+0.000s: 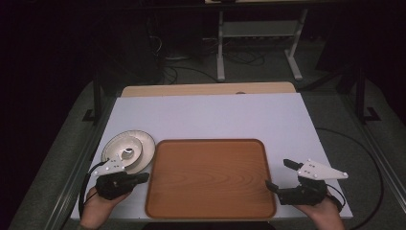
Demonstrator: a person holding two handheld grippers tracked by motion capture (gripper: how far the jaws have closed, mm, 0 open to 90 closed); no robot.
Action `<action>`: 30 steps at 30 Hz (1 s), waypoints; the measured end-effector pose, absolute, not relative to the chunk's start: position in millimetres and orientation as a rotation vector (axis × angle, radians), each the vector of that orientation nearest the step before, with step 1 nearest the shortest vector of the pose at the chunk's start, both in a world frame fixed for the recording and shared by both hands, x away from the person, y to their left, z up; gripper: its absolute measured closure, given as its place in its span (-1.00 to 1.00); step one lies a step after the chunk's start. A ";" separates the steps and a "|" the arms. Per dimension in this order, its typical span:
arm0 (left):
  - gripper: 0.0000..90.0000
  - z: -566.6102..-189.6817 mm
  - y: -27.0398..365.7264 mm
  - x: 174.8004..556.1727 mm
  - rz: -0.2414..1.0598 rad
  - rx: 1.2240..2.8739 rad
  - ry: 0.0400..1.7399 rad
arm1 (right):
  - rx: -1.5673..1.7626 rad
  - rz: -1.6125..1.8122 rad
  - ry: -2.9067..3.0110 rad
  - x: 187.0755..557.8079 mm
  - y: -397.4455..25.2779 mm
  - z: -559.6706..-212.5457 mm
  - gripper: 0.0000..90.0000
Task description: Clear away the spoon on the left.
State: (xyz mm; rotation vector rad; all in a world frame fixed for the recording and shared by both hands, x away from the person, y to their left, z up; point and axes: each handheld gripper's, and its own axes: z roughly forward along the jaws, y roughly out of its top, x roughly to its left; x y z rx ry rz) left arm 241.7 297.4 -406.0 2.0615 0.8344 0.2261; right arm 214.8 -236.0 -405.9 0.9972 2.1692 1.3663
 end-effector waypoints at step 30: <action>0.99 -395.7 336.9 235.4 0.306 2.006 0.918 | 0.991 1.358 2.176 214.8 -235.6 -406.1 -0.85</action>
